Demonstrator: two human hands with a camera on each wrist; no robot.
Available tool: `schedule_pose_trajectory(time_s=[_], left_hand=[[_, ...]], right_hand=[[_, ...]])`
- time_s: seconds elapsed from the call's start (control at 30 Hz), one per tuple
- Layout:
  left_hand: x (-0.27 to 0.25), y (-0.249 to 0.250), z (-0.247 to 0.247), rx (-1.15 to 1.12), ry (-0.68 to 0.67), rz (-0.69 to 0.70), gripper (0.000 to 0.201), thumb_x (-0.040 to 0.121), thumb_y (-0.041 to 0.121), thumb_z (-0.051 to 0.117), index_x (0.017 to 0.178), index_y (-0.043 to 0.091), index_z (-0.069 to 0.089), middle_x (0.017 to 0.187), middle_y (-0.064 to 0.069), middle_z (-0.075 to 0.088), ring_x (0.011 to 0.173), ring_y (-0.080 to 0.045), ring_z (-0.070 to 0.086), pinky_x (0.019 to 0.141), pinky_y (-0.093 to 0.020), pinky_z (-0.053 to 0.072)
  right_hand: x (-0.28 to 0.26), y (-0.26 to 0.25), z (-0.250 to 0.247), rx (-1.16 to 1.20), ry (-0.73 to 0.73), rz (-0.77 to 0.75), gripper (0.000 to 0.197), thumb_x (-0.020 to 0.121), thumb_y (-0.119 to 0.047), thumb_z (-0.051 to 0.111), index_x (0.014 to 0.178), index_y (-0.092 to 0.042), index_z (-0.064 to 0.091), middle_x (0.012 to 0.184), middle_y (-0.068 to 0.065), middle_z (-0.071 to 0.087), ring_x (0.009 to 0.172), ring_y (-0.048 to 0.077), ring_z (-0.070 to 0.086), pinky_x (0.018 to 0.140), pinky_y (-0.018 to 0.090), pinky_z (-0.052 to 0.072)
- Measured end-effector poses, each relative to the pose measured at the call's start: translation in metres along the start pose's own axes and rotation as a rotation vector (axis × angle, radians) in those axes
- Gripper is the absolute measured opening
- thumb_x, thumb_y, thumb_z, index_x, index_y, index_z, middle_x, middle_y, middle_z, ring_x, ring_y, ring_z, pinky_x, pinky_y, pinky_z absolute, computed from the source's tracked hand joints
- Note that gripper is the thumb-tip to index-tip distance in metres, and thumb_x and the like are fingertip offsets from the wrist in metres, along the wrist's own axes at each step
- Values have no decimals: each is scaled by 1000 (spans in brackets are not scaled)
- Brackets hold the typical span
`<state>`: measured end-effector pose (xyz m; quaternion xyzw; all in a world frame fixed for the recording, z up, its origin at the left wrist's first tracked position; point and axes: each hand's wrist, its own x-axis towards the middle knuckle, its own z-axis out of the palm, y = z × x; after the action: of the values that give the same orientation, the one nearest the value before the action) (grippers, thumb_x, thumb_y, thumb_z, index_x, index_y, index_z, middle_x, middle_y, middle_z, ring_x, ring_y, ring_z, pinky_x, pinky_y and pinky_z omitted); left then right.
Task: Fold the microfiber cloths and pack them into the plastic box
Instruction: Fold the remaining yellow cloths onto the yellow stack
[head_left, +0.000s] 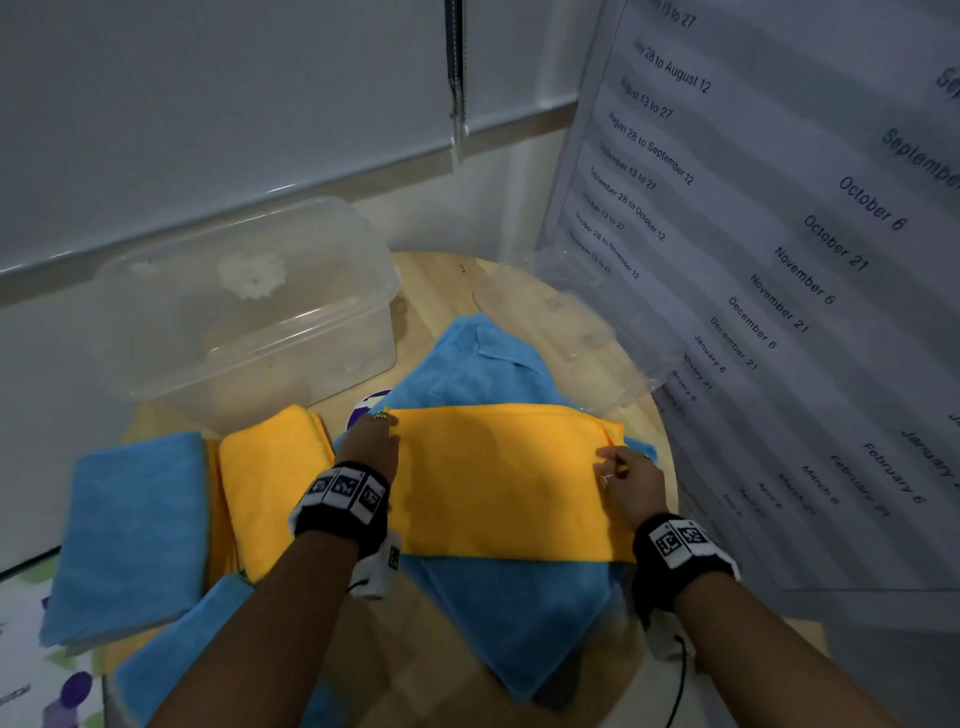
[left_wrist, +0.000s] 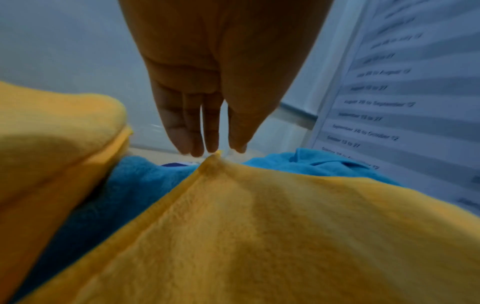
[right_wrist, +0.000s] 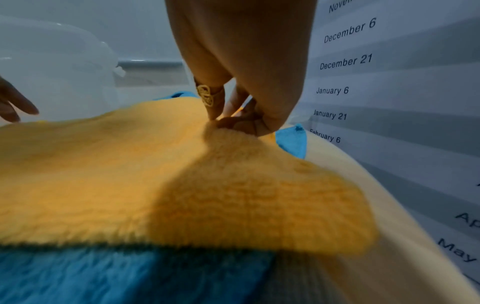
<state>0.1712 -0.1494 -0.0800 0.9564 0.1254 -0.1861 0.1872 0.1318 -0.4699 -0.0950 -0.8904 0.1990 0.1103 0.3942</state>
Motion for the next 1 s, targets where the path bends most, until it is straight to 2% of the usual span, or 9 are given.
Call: schedule_pose_trajectory(time_s=[0.1,0.2,0.3,0.4,0.5,0.57,0.67,0.83,1.0], left_hand=[[24,1,8,-4,-43,-49,45,97,22,45,139,9,39,140,-17,37,125,-32,45,104,-38,36],[40,-3,10,-14,-89,-71,43,94,23,52,133,7,46,135,-17,43,118,-32,50,101,-38,41],[51,-9,8,-73,-57,-109,33,90,21,58,118,5,57,126,-19,52,111,-34,55,95,-41,45],[58,-13,10,-88,-34,-96,35,92,22,52,122,3,54,125,-21,53,113,-37,52,95,-41,44],[62,-13,6,-138,-7,-96,28,90,17,51,113,5,61,119,-20,58,107,-35,57,91,-38,46],[63,-12,3,-149,-9,-107,26,89,18,56,110,6,63,115,-16,61,105,-32,58,87,-35,46],[61,-10,1,-126,-14,-91,24,88,23,59,107,9,64,111,-13,65,103,-28,59,86,-33,46],[60,-7,0,-83,-85,-81,31,90,29,57,115,11,58,113,-12,63,106,-29,58,86,-33,44],[62,-8,-5,-108,-57,-129,24,93,20,48,111,12,62,112,-14,64,103,-29,59,85,-34,45]], right_hand=[[12,1,5,-50,-6,24,37,89,-13,60,126,-12,55,130,16,54,103,29,56,89,31,41],[17,4,9,-154,-92,12,53,91,-18,58,140,-16,39,149,9,34,129,28,42,103,34,35],[20,9,9,-199,-191,-5,60,94,-20,52,147,-18,25,158,-1,13,141,23,24,111,34,25],[25,15,8,-130,-84,-58,55,94,-11,47,146,-15,28,157,2,17,141,24,25,111,34,25],[39,22,7,32,144,-14,46,94,-13,49,140,-12,39,146,14,37,130,32,40,108,41,33],[50,24,6,66,195,68,38,94,-18,51,132,-10,49,132,18,51,118,35,50,101,43,41],[63,24,6,52,207,101,20,92,-13,52,104,-7,67,105,19,67,96,35,61,83,37,47],[69,28,9,96,204,133,17,93,-17,51,86,-14,66,85,17,69,84,34,62,75,33,47],[65,24,6,77,232,158,23,98,-18,44,97,-7,63,75,12,64,79,27,53,71,30,37]])
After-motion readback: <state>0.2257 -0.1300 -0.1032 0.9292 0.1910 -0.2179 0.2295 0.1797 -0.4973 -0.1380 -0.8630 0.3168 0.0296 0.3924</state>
